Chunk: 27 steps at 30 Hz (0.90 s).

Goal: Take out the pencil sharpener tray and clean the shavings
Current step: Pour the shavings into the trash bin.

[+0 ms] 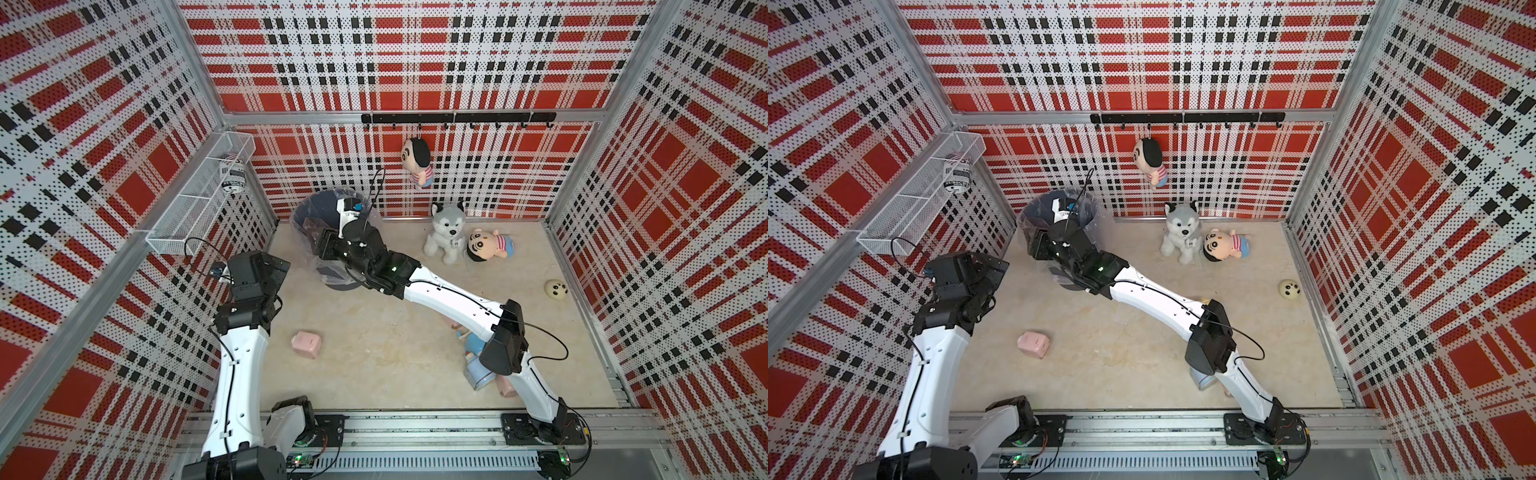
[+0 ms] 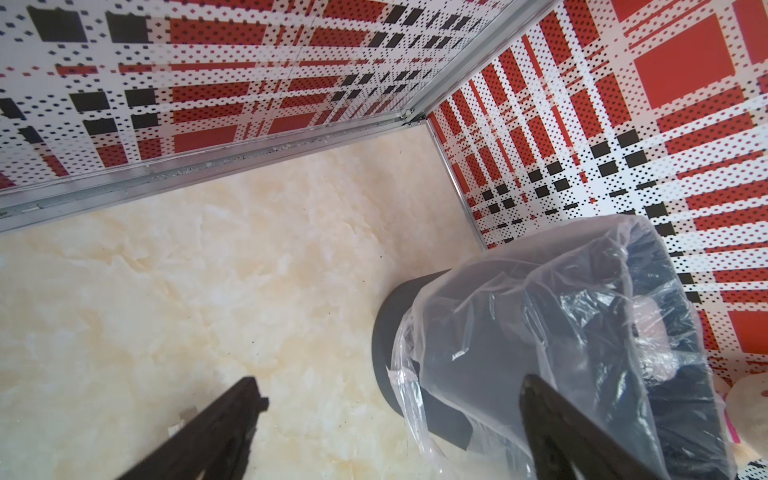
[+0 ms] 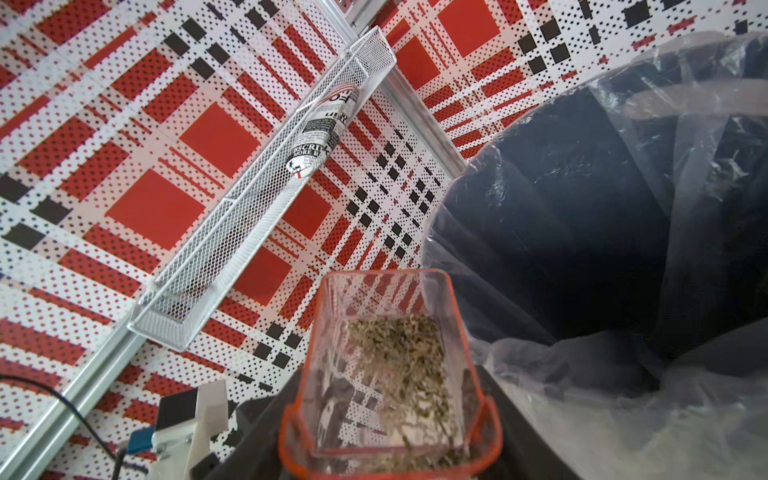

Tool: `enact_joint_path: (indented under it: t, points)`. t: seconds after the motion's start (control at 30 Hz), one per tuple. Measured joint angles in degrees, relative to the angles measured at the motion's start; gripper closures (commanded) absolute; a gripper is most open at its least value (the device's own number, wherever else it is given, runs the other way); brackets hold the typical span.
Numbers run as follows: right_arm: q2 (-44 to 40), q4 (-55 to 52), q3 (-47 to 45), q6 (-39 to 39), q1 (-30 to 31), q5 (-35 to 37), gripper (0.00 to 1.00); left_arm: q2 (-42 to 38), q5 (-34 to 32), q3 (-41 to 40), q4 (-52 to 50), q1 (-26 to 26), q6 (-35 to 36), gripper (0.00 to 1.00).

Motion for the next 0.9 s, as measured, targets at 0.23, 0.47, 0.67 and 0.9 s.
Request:
enact_joint_path:
  t: [0.23,0.47,0.67,0.9]
  points:
    - [2.5,3.2,1.4,13.9,-2.6,-1.9,0.53,-1.2,0.5,-1.6,0.1,0.0,0.0,0.02]
    - [4.1,3.6,3.5,27.8,-4.3,-2.3,0.54,-1.5,1.5,-2.3,0.3,0.0,0.0,0.02]
    - [4.5,2.6,5.1,40.0,-5.2,-1.8,0.56,-1.5,1.8,-2.5,0.9,0.0,-0.1,0.02]
    - [6.2,0.7,7.5,52.7,-5.6,-1.8,0.56,-0.7,2.8,-2.3,5.5,0.0,1.0,0.02]
